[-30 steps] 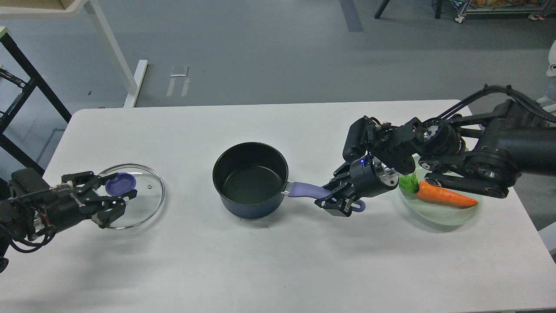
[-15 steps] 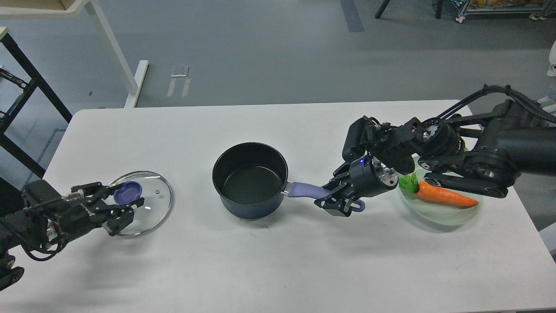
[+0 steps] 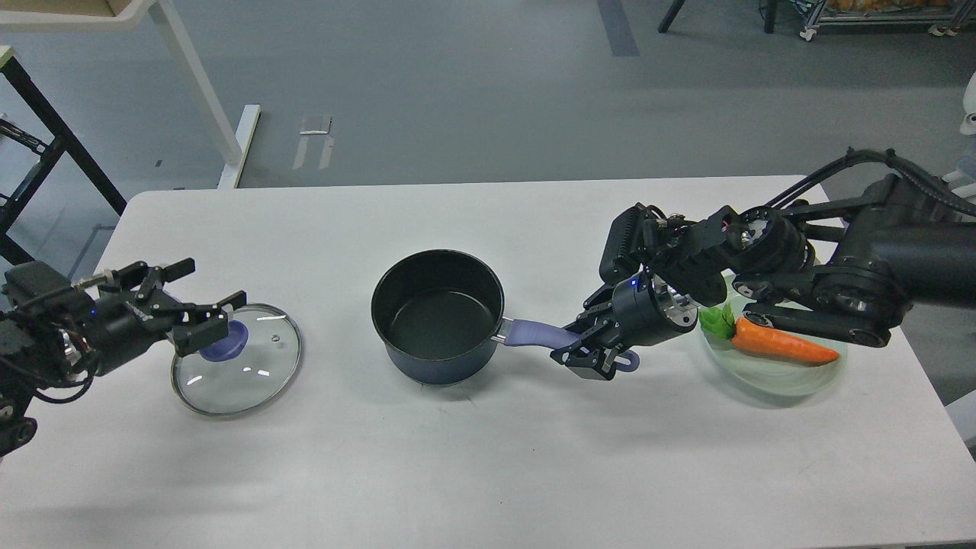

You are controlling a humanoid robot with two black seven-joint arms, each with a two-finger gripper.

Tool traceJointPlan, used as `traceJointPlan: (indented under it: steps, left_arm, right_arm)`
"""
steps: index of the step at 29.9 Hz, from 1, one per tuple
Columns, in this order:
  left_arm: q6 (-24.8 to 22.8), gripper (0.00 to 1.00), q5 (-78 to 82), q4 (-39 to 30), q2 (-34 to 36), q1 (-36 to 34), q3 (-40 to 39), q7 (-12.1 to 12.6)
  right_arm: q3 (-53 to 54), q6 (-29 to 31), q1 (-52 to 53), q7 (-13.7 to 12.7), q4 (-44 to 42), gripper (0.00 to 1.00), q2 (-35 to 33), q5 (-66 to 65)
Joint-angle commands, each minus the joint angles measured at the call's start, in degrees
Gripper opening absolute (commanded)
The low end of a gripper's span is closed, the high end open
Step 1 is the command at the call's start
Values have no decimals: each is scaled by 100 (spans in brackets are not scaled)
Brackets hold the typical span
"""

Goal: Open pot lid

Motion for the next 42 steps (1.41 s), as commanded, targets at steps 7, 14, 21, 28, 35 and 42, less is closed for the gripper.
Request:
traceJointPlan:
  steps: [7, 14, 21, 28, 35, 42]
  left_arm:
    - [-1469, 99, -2626, -120, 24, -1023, -54, 0]
    - [-2454, 99, -5261, -199, 121, -1331, -211, 0]
    - [-3228, 99, -7698, -199, 68, -1279, -335, 0]
    - [-3421, 99, -8754, -129, -476, -946, -361, 0]
    - [-4370, 99, -8843, 327, -1117, -128, -1265, 0]
    - [-4678, 99, -8931, 469, -1715, 663, -2294, 58]
  right_arm:
    - [34, -9, 123, 1, 69, 91, -37, 184]
    - [209, -18, 826, 1, 272, 98, -415, 1203]
    - [1263, -79, 485, 1, -53, 98, -872, 4020]
    - [2651, -325, -745, 1, -325, 99, -1224, 7152]
    - [4488, -255, -2906, 1, -677, 99, -908, 8156]
    - [5114, 700, -3981, 1, -1265, 99, -530, 8410]
